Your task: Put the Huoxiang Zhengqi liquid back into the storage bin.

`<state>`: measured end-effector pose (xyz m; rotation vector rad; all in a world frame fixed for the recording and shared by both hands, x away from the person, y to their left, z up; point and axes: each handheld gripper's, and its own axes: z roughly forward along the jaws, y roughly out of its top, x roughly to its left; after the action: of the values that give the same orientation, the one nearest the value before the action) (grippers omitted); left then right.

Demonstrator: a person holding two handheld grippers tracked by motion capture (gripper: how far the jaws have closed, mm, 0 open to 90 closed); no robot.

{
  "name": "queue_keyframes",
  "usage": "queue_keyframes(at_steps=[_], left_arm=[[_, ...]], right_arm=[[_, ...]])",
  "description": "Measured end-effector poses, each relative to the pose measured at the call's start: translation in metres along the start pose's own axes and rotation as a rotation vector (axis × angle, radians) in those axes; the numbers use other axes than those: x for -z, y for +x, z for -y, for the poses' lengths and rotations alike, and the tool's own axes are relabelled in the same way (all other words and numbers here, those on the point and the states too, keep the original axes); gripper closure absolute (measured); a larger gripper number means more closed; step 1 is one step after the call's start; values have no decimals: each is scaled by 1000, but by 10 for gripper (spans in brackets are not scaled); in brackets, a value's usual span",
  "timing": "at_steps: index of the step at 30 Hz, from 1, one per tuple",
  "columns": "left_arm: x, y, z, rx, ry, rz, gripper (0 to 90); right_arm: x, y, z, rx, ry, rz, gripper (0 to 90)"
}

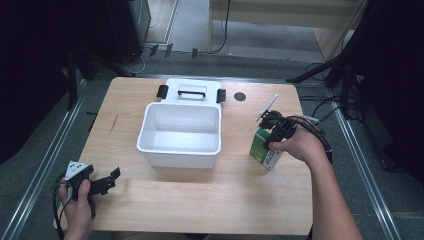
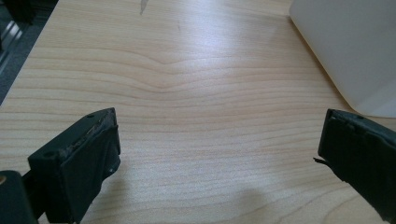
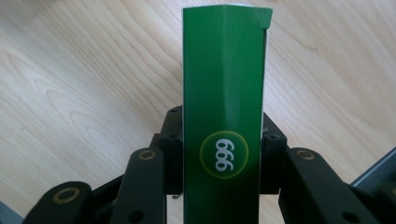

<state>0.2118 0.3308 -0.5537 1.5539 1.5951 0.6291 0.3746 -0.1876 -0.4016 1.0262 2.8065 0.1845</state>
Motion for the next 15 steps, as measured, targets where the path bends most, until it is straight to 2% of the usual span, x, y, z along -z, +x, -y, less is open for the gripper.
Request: queue_keyframes(at_steps=[5,7,15], left_arm=[[0,0,0,0,0,0,1],[0,0,0,0,0,0,1],[0,0,0,1,-3,0,1]], right_arm=[[7,3,-2,34,-25,-1,643],[13,6,-4,63,-44,-6,643],[27,11,-11,155,-43,-24,643]])
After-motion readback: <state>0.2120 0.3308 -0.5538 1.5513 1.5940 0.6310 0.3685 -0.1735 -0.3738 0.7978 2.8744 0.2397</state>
